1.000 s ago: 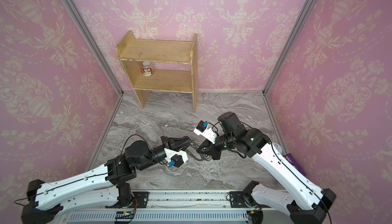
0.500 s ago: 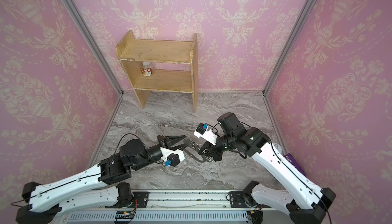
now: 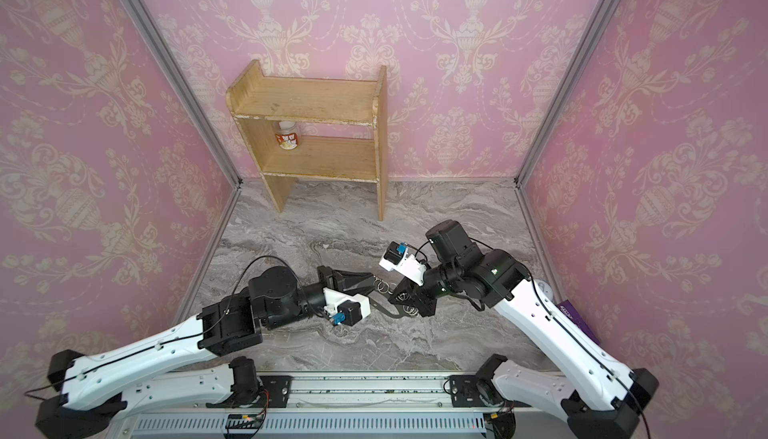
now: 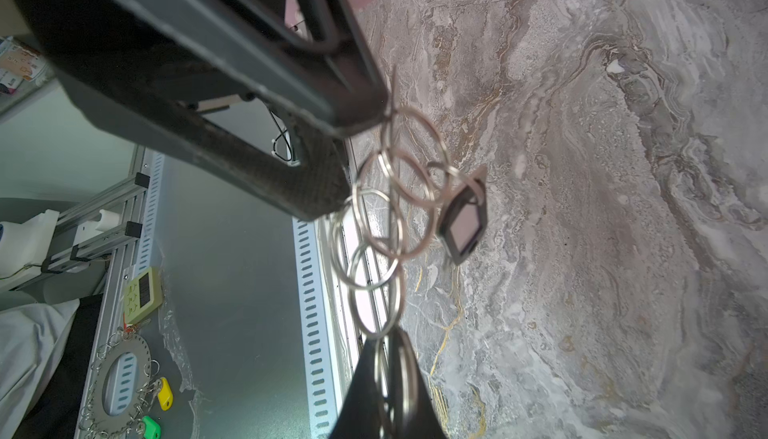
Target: Put the keys on the keyring
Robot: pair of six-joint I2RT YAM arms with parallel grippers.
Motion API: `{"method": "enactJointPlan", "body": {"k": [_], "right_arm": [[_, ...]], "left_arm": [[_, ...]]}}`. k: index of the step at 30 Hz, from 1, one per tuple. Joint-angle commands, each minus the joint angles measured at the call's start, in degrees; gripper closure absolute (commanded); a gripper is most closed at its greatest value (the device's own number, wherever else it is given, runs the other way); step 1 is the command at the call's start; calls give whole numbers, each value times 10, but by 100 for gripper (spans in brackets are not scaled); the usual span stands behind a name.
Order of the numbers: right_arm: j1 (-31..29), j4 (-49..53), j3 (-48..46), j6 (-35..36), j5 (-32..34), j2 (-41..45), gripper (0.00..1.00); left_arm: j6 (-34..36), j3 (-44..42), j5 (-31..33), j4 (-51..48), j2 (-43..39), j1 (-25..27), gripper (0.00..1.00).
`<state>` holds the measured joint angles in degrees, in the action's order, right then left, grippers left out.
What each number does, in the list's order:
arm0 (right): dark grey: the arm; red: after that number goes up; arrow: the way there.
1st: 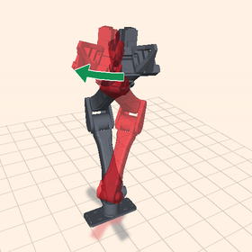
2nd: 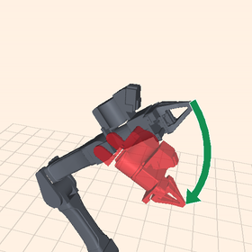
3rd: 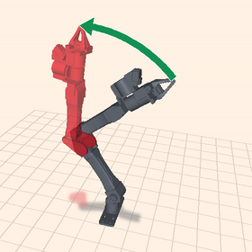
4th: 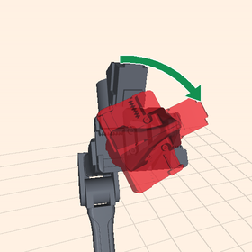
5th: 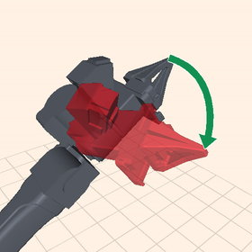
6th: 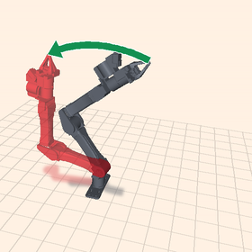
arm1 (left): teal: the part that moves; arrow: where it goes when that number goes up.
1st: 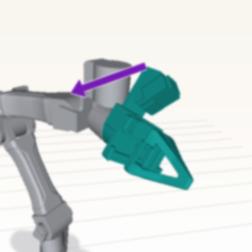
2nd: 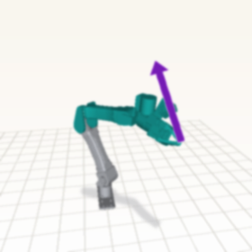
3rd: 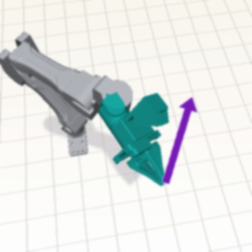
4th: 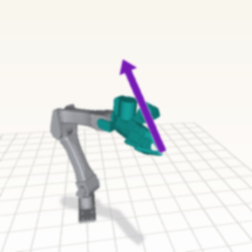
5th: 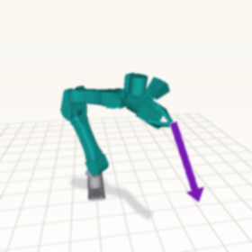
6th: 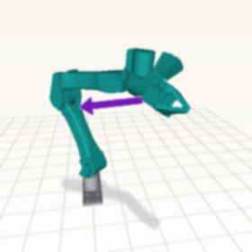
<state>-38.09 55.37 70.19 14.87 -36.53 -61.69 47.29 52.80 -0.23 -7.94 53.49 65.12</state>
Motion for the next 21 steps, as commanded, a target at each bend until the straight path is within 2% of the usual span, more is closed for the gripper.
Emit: {"method": "enactJointPlan", "body": {"k": [1, 8, 16, 21], "right_arm": [[-11, 6, 18, 13, 8, -3, 100], [-18, 9, 19, 16, 18, -1, 100], [-20, 8, 20, 17, 21, -2, 100], [-24, 8, 21, 16, 24, -2, 100]], "left_arm": [[-15, 17, -9, -4, 3, 3, 70], [-11, 17, -8, 2, 9, 3, 71], [-13, 19, -13, -4, 10, 3, 88], [-15, 20, -17, -11, 12, 3, 91]]}}
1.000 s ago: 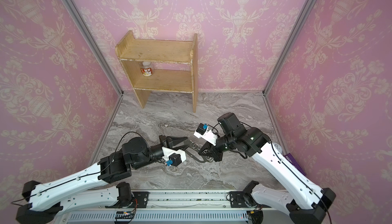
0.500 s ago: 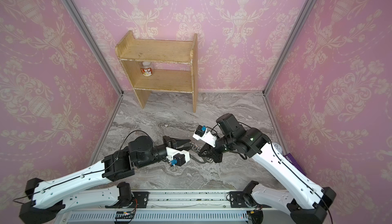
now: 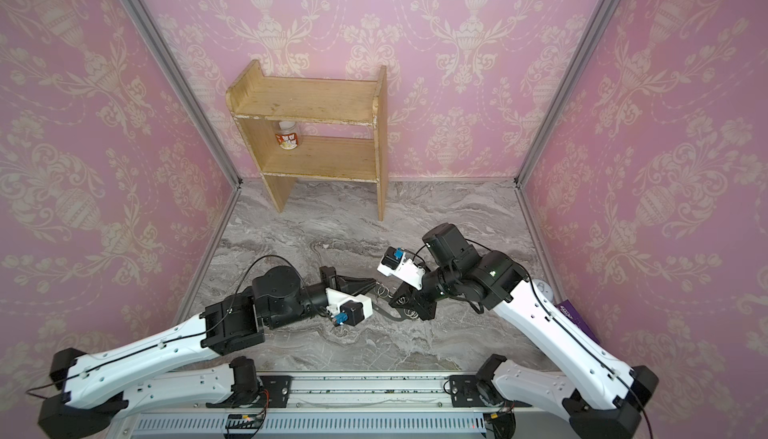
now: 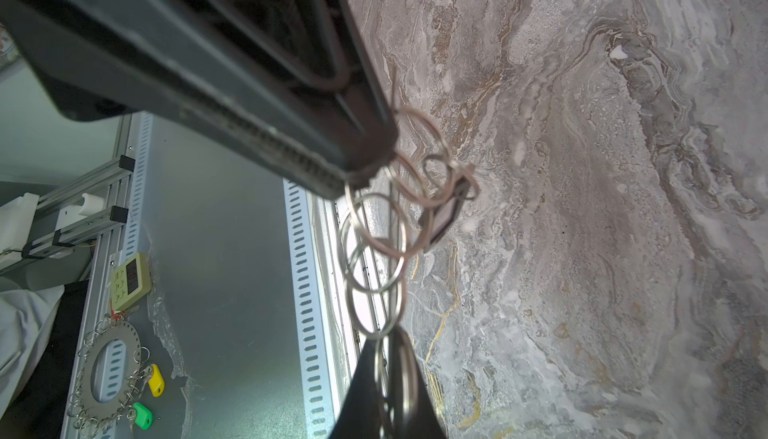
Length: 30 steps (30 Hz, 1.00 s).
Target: Put the keys on the keyring
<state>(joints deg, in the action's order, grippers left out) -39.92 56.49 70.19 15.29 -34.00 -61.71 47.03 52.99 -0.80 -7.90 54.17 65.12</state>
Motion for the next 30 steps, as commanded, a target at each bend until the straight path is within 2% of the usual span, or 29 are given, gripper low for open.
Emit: {"method": "enactJointPlan", "body": {"k": [1, 6, 8, 11, 22, 23, 25, 26, 30], "right_arm": [[-6, -3, 22, 12, -1, -2, 100], [-8, -1, 26, 14, 3, -1, 100], [-8, -1, 27, 14, 3, 0, 100], [-9, -2, 27, 15, 4, -1, 100], [-9, -43, -6, -13, 40, 3, 100], [-9, -47, -10, -15, 44, 5, 97], [-5, -55, -16, -21, 56, 13, 71], [-2, -60, -19, -24, 60, 17, 63], [23, -80, -23, -37, 53, 47, 52]], "left_arm": [[-14, 19, -14, -15, 5, 3, 91], [-17, 16, -18, -25, 4, 3, 85], [-17, 15, -16, -28, 5, 3, 89], [-18, 14, -11, -21, 5, 3, 100], [-37, 7, -5, 24, -14, 2, 100], [-41, 6, -3, 31, -17, 3, 100], [-49, 3, -1, 42, -22, 1, 100], [-53, 1, 0, 48, -26, 1, 100], [-66, -7, -3, 67, -34, -1, 100]]}}
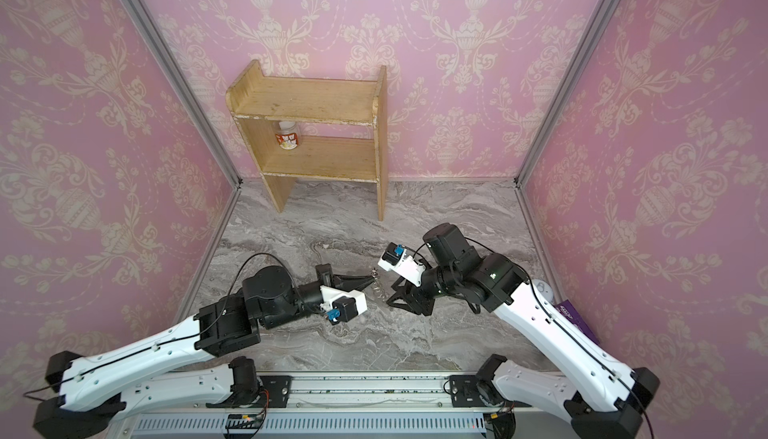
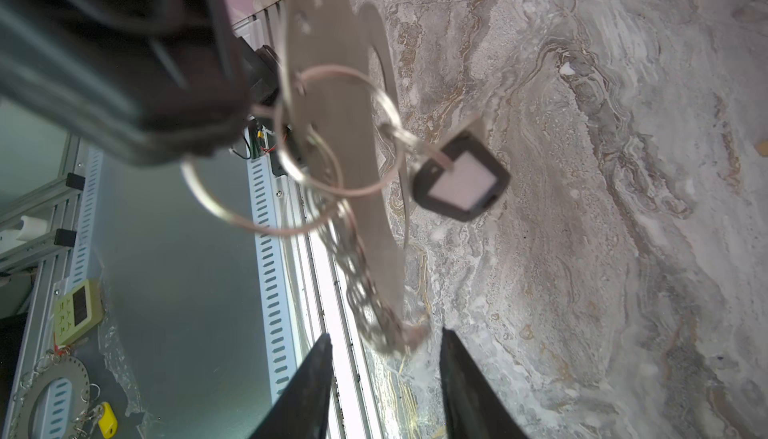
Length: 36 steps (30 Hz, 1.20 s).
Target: Put the keys on the keyring
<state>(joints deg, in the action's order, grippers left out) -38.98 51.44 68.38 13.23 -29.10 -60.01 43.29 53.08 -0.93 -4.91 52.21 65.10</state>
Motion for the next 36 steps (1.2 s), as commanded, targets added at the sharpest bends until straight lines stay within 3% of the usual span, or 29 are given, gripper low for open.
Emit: {"method": "enactJointPlan", "body": {"k": [1, 5, 14, 18, 28, 36], "right_arm": [[18, -35, -5, -18, 3, 37, 51], [22, -84, -5, -28, 4, 71, 54], [21, -221, -63, -7, -24, 147, 74], [13, -207, -39, 12, -39, 143, 74], [-12, -156, 17, 4, -161, 82, 82], [-18, -92, 20, 17, -138, 59, 83]], "left_arm": [[-31, -9, -2, 40, -15, -1, 100], [-46, -14, -13, 55, -16, -7, 100], [-101, -8, -60, 62, -8, -29, 100], [-109, -3, -66, 55, 1, -32, 100], [-112, 5, -65, 49, 13, -34, 100], [-111, 8, -64, 47, 10, -35, 100]]}}
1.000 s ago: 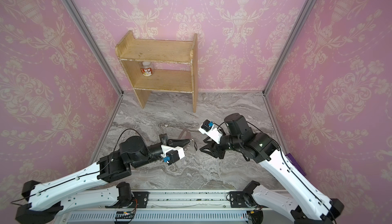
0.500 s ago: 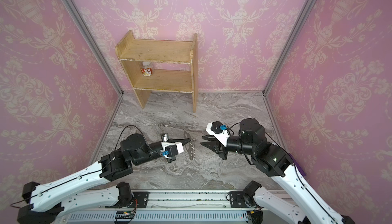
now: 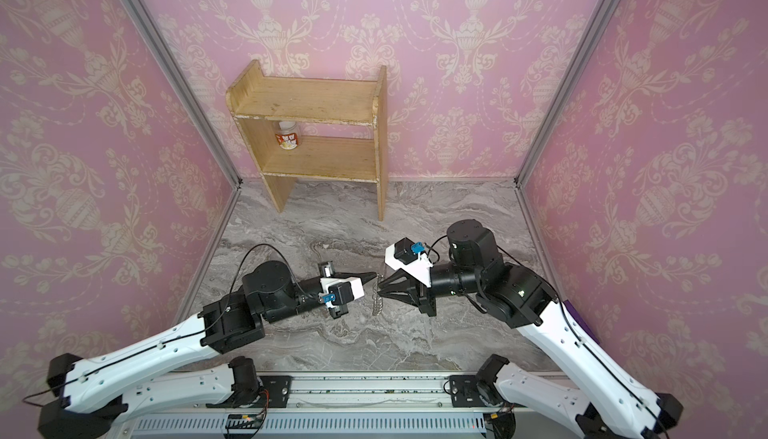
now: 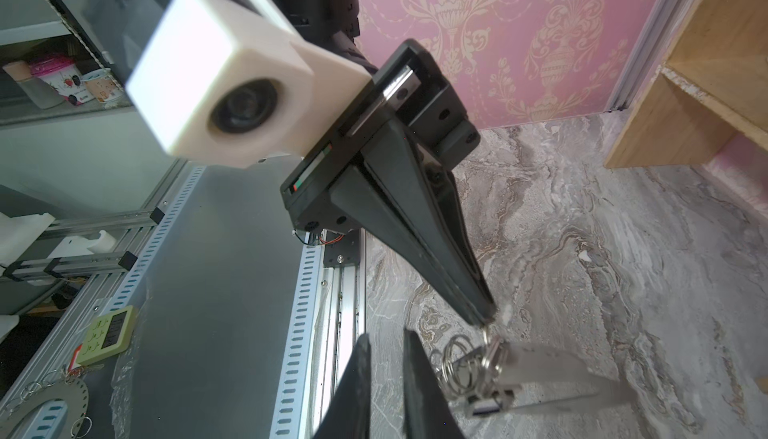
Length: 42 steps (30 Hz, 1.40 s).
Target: Put the keys on the keyring
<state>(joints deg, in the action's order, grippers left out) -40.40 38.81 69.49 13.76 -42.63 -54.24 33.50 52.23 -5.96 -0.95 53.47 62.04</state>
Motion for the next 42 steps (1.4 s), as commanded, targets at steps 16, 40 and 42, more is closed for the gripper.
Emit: {"method": "enactJointPlan", "body": {"k": [16, 40, 42], "right_arm": [[-4, 0, -13, 7, 108, -2, 78], [-4, 6, -15, 25, 61, -7, 85], [-4, 5, -16, 23, 60, -6, 85]], "left_arm": [[-28, 26, -39, -9, -14, -5, 100], [-29, 27, -42, 9, -15, -4, 100], [-30, 28, -42, 10, -14, -4, 100]]}}
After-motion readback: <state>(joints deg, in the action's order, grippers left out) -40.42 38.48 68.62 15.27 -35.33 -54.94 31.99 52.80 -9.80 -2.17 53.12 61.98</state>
